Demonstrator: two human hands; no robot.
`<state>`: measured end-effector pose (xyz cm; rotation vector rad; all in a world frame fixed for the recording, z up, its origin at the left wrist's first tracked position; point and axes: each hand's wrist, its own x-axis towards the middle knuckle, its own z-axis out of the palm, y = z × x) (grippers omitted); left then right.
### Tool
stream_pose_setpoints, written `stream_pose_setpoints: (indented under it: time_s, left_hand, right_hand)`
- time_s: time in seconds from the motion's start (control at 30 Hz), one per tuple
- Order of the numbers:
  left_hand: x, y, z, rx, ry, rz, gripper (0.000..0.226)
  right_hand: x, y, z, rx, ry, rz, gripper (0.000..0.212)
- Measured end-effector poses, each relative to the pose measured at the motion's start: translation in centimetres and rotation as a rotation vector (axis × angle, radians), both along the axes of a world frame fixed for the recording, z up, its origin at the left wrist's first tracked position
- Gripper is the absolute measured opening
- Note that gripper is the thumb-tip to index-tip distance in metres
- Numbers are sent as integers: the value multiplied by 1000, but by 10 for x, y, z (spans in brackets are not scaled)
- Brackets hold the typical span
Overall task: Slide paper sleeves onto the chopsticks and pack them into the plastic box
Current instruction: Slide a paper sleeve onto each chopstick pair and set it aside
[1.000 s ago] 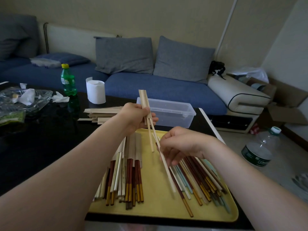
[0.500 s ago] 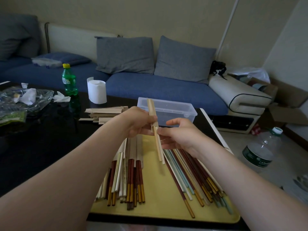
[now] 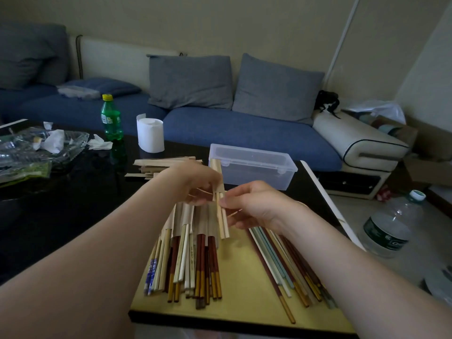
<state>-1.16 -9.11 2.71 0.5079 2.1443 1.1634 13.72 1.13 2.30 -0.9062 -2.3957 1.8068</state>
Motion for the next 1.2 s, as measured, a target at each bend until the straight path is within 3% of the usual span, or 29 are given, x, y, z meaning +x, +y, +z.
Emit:
stream_pose_setpoints:
  time_s: [0.17, 0.33, 0.5, 0.77, 1.07, 1.2]
  left_hand:
    - [-16, -9, -11, -203, 498, 227, 37]
    - [-25, -20, -22, -409, 760, 165, 42]
    - [-40, -23, -36, -502, 808, 10, 49]
    - [-53, -6, -49, -534, 930, -244, 46]
    - [-60, -1, -44, -452, 1004, -153, 23]
    - [-54, 1, -39, -326, 1005, -74, 17]
  right_hand:
    - [-13, -19, -1, 0, -145, 197, 16]
    - [-28, -44, -3, 12, -313, 264, 26]
    - [-35, -50, -2, 328, -377, 307, 21]
    - [-52, -19, -20, 753, -173, 49, 38]
    - [-60, 5, -29, 804, -184, -46, 33]
    - [-50, 10, -18, 765, -301, 29, 21]
